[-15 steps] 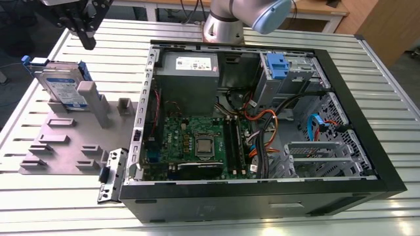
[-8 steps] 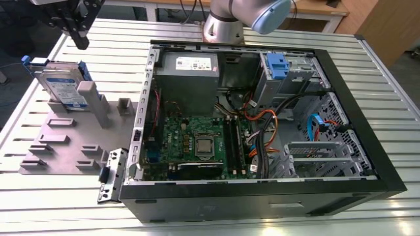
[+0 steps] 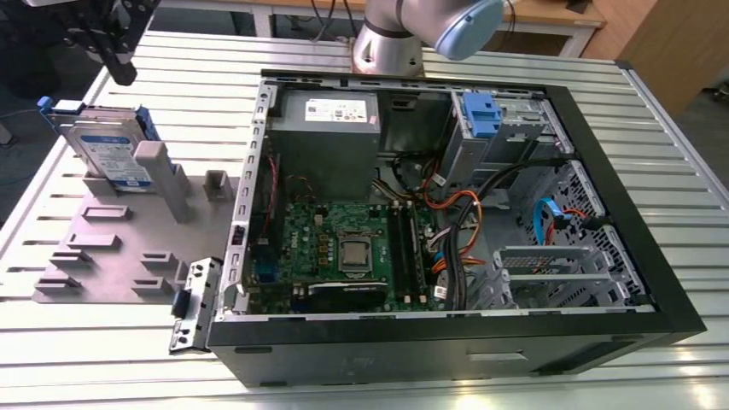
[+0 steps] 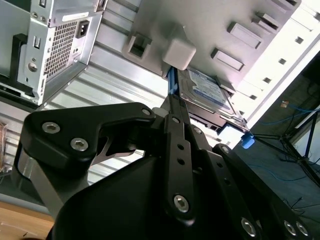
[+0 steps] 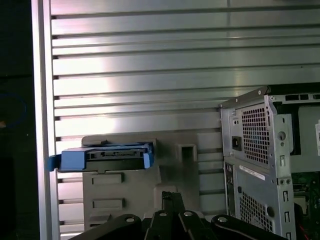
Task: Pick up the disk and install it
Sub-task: 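Reach for the disk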
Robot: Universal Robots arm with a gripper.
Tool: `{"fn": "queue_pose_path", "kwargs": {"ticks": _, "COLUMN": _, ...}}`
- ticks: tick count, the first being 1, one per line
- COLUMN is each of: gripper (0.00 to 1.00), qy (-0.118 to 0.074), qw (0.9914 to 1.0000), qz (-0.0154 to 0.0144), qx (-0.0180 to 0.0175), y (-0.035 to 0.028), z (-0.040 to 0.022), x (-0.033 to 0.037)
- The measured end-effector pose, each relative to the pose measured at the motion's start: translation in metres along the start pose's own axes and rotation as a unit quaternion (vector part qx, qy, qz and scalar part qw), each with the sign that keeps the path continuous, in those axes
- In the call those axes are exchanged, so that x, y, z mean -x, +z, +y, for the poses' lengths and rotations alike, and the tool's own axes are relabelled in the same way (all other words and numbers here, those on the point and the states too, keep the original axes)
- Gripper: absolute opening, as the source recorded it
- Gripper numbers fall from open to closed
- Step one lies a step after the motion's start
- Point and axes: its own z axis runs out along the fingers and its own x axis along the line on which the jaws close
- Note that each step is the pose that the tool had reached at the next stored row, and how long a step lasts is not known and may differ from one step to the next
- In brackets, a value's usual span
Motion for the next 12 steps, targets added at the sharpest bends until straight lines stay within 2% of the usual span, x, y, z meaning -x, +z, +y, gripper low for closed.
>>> {"fn": "queue_pose_path", "kwargs": {"ticks": 7, "gripper": 0.11, "qy": 0.000, "qw": 1.00000, "qz": 0.0000, "qx": 0.0000, "y": -0.0005, "z": -0.0013, "x": -0.0163}}
{"fn": "queue_pose_path", "kwargs": {"ticks": 12, "gripper": 0.11, "qy": 0.000, "qw": 1.00000, "qz": 0.0000, "qx": 0.0000, "y": -0.0005, "z": -0.0014, "x": -0.0186}}
